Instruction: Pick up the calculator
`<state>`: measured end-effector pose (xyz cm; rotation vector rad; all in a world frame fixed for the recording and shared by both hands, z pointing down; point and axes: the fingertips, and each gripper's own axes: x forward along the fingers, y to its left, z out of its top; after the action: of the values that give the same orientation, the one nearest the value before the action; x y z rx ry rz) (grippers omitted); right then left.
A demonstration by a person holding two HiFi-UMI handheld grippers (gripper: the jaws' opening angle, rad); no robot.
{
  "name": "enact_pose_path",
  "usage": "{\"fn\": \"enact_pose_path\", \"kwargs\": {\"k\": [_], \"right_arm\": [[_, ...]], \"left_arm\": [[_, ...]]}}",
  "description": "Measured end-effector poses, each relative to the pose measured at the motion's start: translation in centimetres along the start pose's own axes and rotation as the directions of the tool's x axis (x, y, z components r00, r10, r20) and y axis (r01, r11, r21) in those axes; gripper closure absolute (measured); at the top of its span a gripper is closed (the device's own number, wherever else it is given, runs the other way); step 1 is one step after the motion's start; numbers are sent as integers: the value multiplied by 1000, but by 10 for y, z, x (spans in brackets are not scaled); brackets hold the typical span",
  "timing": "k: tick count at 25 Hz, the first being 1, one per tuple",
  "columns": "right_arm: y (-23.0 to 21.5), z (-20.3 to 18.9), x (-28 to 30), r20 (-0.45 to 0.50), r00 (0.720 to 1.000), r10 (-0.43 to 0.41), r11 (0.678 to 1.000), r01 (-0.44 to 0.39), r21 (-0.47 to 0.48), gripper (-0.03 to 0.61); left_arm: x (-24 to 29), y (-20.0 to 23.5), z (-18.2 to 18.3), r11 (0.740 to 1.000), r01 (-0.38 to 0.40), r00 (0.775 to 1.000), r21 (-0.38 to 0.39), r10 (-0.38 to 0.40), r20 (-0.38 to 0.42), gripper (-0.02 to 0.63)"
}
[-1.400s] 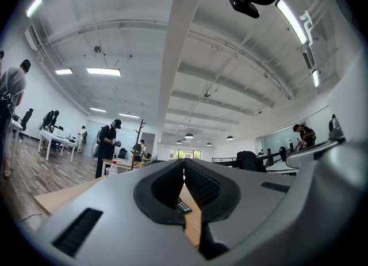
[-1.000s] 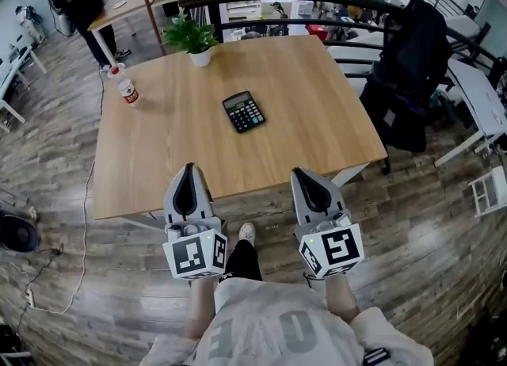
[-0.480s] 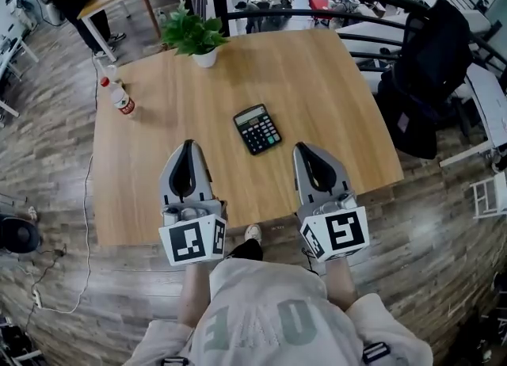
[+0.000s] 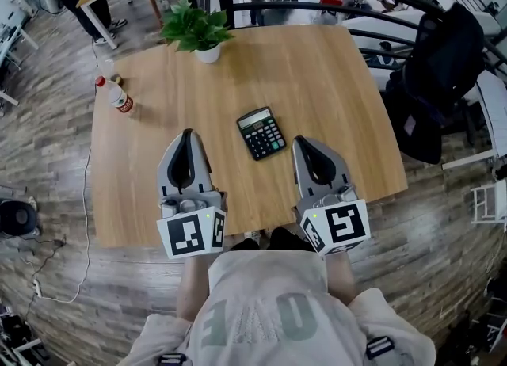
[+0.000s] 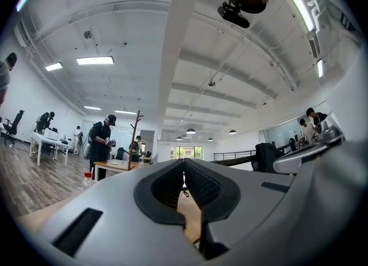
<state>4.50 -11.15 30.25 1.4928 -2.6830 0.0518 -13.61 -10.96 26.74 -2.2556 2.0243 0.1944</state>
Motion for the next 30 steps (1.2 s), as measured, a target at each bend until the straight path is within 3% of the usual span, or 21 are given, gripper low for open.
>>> {"fn": "enact_pose_path", "kwargs": {"k": [9,20,26,27,29,30], "right_arm": [[-32,15,12,57,996,69,998,-69,8,558],[-67,34,12,126,990,61,997,-67,48,558],[-73,70,23,168,976,141,990,-134,-55,555],[-72,76,27,169,971,169,985,-160,-66,547],[-68,86,37,167,958,233,972,-226,-65,337],[-67,93,42,171,952,256,967,-248,-63,306]], "left_arm": [[13,-23,15,997,-66,997,31,65,41,604],[21,-39,21,995,-87,995,39,84,58,604],[26,-30,20,994,-102,993,39,100,56,604],[27,-29,20,994,-103,993,38,101,58,604],[29,-28,21,994,-101,993,36,99,63,604],[30,-28,22,994,-100,993,37,98,66,604]]}}
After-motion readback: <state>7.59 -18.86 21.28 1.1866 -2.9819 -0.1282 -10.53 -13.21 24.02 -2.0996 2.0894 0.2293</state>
